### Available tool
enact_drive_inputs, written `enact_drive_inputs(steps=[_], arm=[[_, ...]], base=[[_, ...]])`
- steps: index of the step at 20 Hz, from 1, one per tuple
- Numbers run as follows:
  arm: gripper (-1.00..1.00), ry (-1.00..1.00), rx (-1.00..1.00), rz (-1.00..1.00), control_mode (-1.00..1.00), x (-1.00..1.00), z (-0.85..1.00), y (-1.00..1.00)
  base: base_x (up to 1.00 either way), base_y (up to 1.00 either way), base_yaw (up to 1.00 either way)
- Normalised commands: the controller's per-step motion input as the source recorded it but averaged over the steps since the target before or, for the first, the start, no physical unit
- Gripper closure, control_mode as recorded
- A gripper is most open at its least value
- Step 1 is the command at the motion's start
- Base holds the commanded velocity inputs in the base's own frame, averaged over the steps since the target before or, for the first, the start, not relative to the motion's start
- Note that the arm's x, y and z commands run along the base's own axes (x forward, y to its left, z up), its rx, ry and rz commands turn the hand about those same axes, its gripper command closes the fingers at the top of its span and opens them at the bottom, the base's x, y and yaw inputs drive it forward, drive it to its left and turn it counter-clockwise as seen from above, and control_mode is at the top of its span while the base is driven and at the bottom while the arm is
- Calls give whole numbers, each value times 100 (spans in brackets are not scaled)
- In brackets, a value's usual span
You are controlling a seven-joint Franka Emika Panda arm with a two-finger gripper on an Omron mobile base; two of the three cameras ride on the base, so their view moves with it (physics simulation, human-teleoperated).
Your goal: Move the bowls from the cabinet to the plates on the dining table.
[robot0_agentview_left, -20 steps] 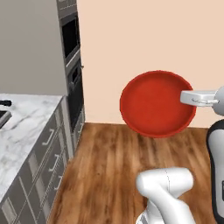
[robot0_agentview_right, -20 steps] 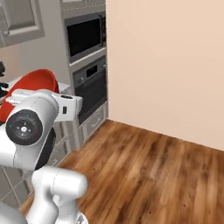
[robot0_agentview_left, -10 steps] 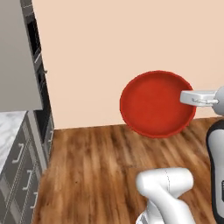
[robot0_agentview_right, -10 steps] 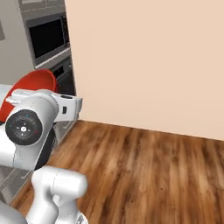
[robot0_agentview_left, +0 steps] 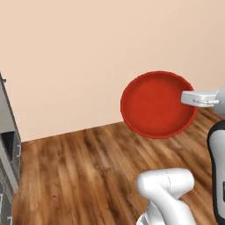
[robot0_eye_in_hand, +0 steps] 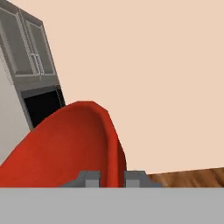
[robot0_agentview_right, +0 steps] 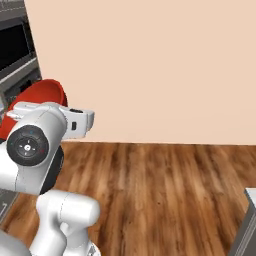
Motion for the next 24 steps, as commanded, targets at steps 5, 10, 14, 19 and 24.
enact_drive_inputs(steps=[5, 10, 14, 19, 24], arm=[[100, 0, 0, 0, 100, 0, 0, 0], [100, 0, 0, 0, 100, 0, 0, 0], [100, 0, 0, 0, 100, 0, 0, 0], [100, 0, 0, 0, 100, 0, 0, 0], [100, 0, 0, 0, 100, 0, 0, 0]], base=[[6, -26, -39], [6, -26, -39], [6, -27, -39], [6, -27, -39], [5, -28, -39]])
